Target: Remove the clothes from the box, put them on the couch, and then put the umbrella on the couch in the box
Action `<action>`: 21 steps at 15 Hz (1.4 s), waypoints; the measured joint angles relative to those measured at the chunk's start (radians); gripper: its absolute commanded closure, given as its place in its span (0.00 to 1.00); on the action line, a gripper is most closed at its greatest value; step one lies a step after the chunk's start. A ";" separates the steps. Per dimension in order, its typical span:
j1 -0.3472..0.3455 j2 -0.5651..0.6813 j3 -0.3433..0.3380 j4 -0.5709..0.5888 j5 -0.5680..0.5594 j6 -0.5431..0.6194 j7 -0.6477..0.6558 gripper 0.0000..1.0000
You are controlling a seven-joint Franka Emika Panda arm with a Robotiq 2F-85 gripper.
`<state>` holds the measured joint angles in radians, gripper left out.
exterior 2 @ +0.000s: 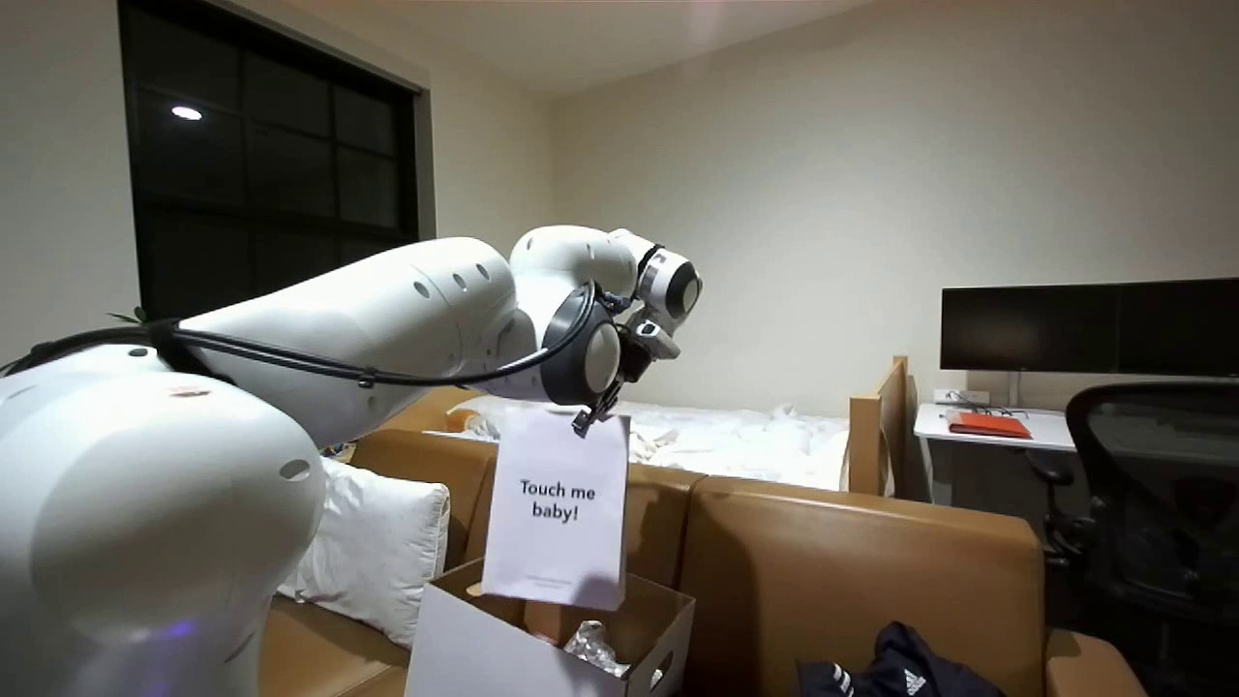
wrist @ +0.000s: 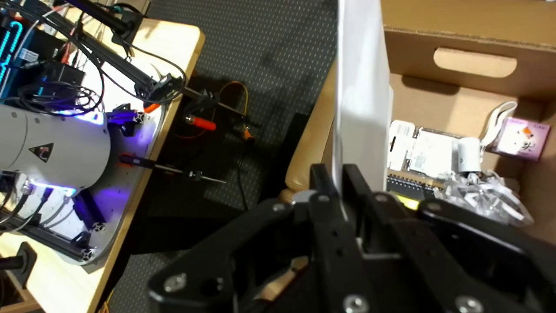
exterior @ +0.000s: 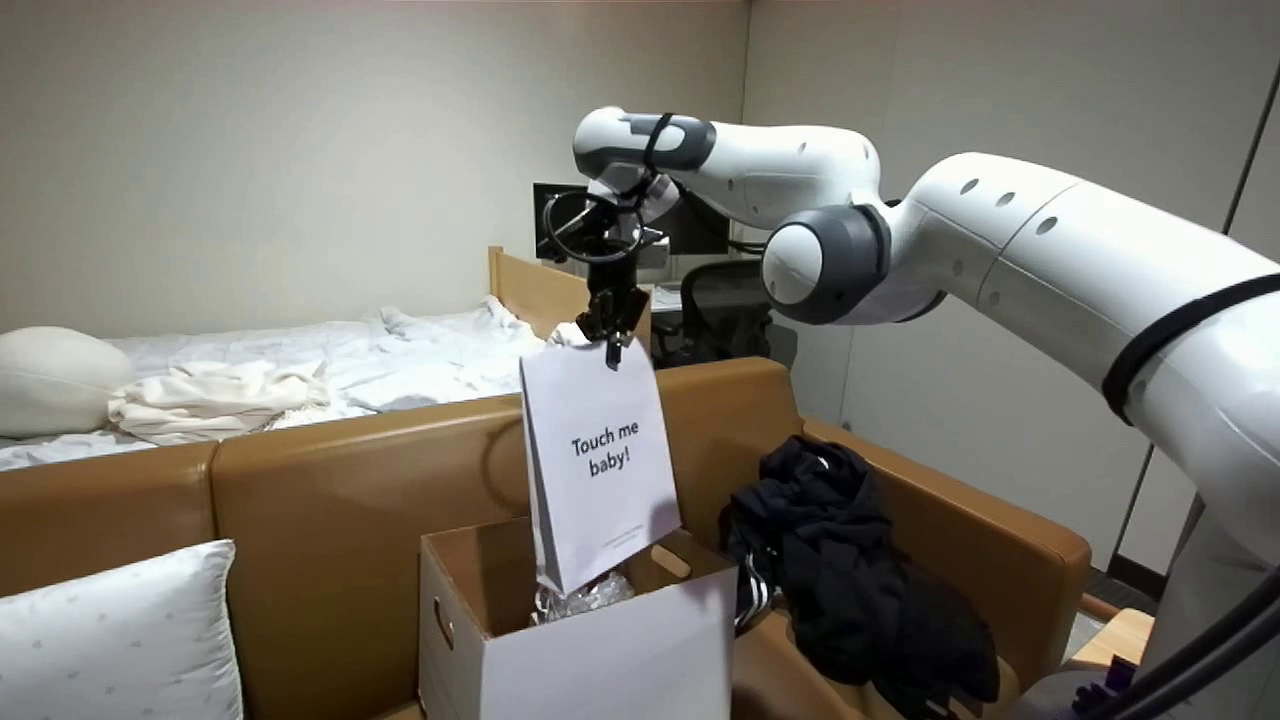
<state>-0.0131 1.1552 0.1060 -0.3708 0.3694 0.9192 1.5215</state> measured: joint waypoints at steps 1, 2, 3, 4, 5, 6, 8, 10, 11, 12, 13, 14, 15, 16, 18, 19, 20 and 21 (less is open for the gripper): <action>-0.001 -0.001 0.008 0.012 0.008 0.006 -0.001 0.49; -0.001 -0.005 0.011 0.019 0.016 0.015 -0.002 0.42; -0.001 -0.010 0.012 0.022 0.019 0.023 -0.004 0.36; -0.001 -0.014 0.012 0.023 0.020 0.028 -0.004 0.29; -0.002 -0.017 0.011 0.023 0.020 0.029 -0.004 0.23; -0.006 -0.018 0.007 0.023 0.020 0.029 -0.002 0.16; -0.027 -0.015 -0.005 0.023 0.020 0.027 0.014 0.03; -0.062 -0.007 -0.022 0.022 0.016 0.035 0.014 0.00; -0.080 -0.004 -0.031 0.022 0.015 0.046 0.012 0.00; -0.099 -0.004 -0.041 0.022 0.012 0.057 0.004 0.00; -0.118 -0.004 -0.055 0.022 0.005 0.072 -0.009 0.00; -0.136 -0.004 -0.071 0.023 -0.012 0.092 -0.037 0.00; -0.153 -0.005 -0.089 0.023 -0.031 0.111 -0.073 0.00; -0.172 -0.005 -0.096 0.022 -0.051 0.127 -0.109 0.00; -0.212 -0.006 -0.100 0.022 -0.096 0.156 -0.209 0.00; -0.227 -0.009 -0.108 0.023 -0.125 0.177 -0.276 0.00; -0.239 -0.013 -0.114 0.023 -0.151 0.194 -0.341 0.00; -0.247 -0.018 -0.121 0.023 -0.169 0.208 -0.403 0.00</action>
<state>-0.2604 1.1374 -0.0150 -0.3480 0.2004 1.1275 1.1188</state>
